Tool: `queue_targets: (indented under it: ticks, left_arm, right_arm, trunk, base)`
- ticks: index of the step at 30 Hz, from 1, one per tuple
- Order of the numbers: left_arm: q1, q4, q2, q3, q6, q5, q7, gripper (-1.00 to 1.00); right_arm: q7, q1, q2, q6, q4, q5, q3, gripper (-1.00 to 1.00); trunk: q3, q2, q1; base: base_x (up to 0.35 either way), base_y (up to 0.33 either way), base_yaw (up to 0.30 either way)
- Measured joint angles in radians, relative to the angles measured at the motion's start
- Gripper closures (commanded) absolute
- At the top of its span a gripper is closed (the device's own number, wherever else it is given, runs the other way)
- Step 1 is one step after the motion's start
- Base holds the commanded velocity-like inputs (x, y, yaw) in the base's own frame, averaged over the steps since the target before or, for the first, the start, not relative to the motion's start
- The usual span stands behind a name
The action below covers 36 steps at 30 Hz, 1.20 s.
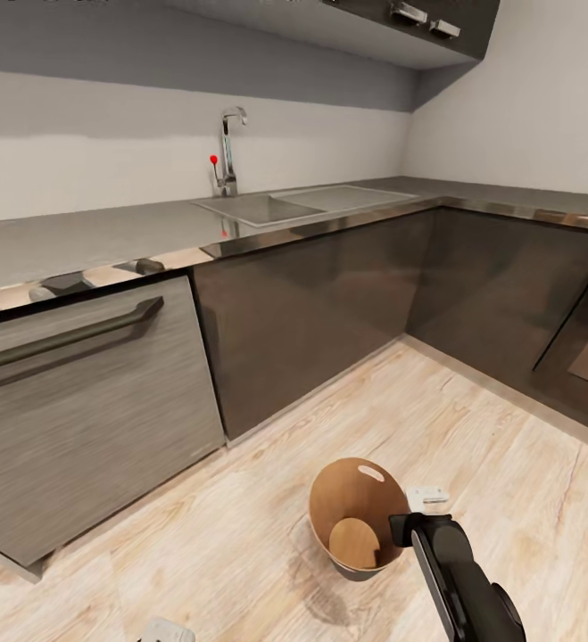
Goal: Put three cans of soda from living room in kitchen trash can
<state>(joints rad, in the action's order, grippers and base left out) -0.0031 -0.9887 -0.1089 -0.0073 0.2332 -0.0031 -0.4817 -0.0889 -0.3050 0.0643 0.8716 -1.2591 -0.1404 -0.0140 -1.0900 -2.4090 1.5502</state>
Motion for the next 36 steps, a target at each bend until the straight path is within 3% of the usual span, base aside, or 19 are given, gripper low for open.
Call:
queue_targets:
  ticks: [36]
  left_arm:
    - [0.000,-0.001,0.000,0.000,0.000,-0.001,0.000,-1.00]
  right_arm:
    - [0.000,0.000,0.001,0.002,0.000,0.004,0.002,1.00]
  trunk:
    - [0.045,0.000,0.000]
  base:
    - [0.000,0.000,-0.029]
